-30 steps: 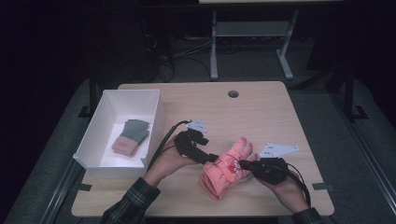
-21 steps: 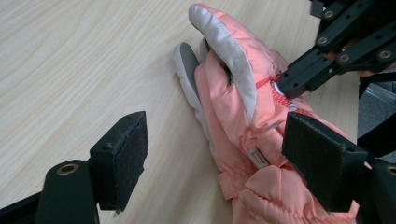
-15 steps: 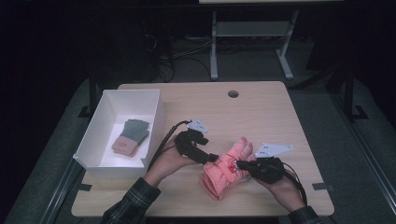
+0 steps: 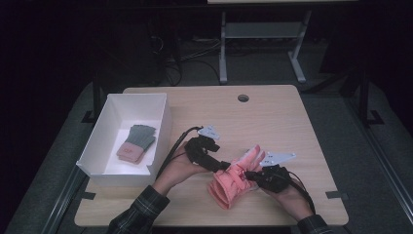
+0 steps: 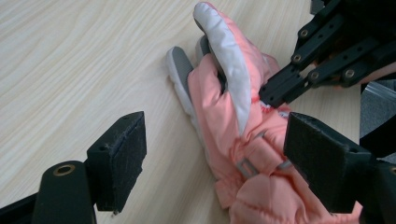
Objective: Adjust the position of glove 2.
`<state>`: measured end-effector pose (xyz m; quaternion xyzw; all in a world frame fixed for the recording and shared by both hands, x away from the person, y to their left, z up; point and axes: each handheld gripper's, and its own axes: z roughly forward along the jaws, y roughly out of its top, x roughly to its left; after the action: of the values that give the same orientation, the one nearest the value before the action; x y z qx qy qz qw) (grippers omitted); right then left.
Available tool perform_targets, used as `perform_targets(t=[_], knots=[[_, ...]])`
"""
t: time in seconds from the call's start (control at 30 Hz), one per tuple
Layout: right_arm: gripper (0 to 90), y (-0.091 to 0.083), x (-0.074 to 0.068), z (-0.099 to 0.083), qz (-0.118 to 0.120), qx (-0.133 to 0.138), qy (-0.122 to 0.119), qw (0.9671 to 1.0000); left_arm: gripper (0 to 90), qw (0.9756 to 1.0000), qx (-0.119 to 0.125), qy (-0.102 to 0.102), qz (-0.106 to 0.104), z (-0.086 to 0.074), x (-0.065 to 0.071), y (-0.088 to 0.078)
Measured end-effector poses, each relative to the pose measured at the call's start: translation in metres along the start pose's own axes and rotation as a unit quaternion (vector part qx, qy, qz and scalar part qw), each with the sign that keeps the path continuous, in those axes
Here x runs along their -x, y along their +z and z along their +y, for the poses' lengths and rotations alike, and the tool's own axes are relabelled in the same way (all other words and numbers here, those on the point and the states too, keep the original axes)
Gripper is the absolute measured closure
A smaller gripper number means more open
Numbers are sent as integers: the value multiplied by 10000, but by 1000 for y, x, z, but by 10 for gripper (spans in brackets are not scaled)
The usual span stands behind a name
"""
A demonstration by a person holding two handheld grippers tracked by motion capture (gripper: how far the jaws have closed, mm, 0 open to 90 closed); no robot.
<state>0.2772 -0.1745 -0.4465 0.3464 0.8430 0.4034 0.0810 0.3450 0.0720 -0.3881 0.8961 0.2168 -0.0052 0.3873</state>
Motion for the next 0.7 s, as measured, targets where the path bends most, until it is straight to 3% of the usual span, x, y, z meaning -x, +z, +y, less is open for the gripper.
perform_targets(t=[0.17,0.3,0.47,0.7], knots=[[900,5,-1,-1,-17,-86,-25,10000,193,10000,-17,30,-83,6,1,14],[900,8,-2,-1,-48,-134,-28,9999,180,9997,-187,117,-143,9,-2,32],[900,8,-2,-2,-34,-130,36,9999,168,9990,-354,-25,-286,7,-7,52],[900,9,-3,-2,-85,-146,-10,9999,166,9962,-603,-188,-596,-1,-7,65]])
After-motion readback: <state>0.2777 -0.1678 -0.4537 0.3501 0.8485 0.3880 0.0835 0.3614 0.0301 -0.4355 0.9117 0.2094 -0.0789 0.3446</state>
